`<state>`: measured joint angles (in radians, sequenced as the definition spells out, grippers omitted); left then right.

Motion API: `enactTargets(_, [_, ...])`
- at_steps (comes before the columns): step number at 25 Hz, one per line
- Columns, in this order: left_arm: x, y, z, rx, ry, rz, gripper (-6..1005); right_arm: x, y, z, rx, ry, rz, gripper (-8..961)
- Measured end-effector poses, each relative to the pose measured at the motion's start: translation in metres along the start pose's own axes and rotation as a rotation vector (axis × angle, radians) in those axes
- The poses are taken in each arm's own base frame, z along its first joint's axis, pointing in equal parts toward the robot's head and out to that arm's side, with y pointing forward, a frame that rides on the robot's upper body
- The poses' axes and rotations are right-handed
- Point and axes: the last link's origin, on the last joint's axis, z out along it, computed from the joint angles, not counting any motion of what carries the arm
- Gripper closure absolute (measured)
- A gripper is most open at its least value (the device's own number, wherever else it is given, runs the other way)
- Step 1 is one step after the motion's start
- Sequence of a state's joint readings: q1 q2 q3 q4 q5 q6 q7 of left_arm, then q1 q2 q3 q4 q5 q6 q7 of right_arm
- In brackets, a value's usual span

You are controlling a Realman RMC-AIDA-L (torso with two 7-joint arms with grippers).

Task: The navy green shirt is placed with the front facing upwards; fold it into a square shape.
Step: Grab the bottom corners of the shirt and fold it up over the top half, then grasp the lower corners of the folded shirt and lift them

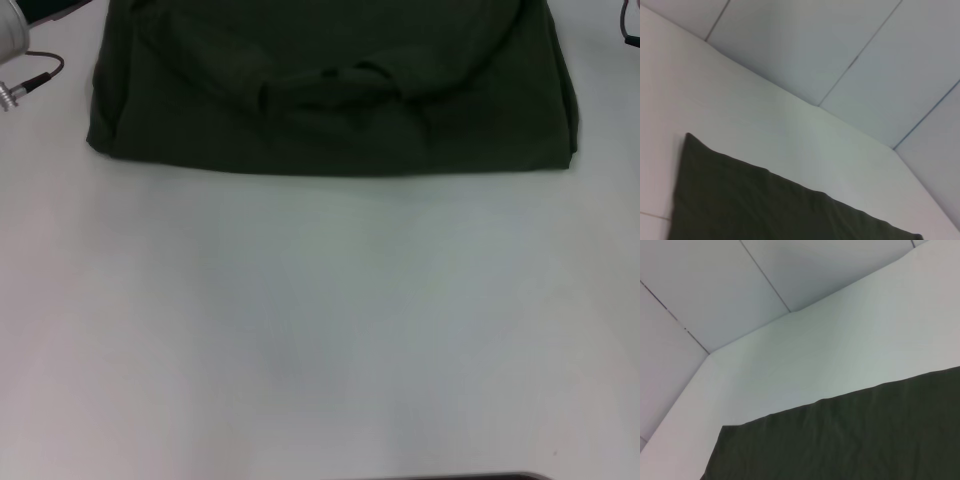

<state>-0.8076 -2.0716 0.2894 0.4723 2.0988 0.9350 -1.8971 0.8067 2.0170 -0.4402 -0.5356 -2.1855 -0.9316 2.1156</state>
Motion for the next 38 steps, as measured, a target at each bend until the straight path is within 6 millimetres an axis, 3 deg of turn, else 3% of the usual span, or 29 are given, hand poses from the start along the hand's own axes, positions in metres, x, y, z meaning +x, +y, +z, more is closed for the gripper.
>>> enactTargets(4, [0.001, 0.002, -0.002, -0.022, -0.002, 0.003, 260, 0.001, -0.008, -0.004, 0.023, -0.007, 0.052, 243])
enactTargets(10, [0.002, 0.003, -0.004, -0.03, -0.001, 0.008, 79, 0.003, -0.015, -0.009, 0.029, -0.022, 0.098, 241])
enactTargets(24, [-0.001, 0.005, -0.01, -0.073, -0.009, 0.005, 77, 0.009, -0.009, -0.019, -0.055, -0.028, 0.111, 241])
enactTargets(29, [-0.002, 0.006, -0.032, -0.158, -0.02, 0.031, 78, 0.027, -0.006, -0.039, -0.2, -0.04, 0.067, 240])
enactTargets(38, [-0.02, 0.012, -0.076, -0.308, -0.073, 0.109, 79, 0.056, -0.041, -0.1, -0.232, 0.067, 0.05, 238])
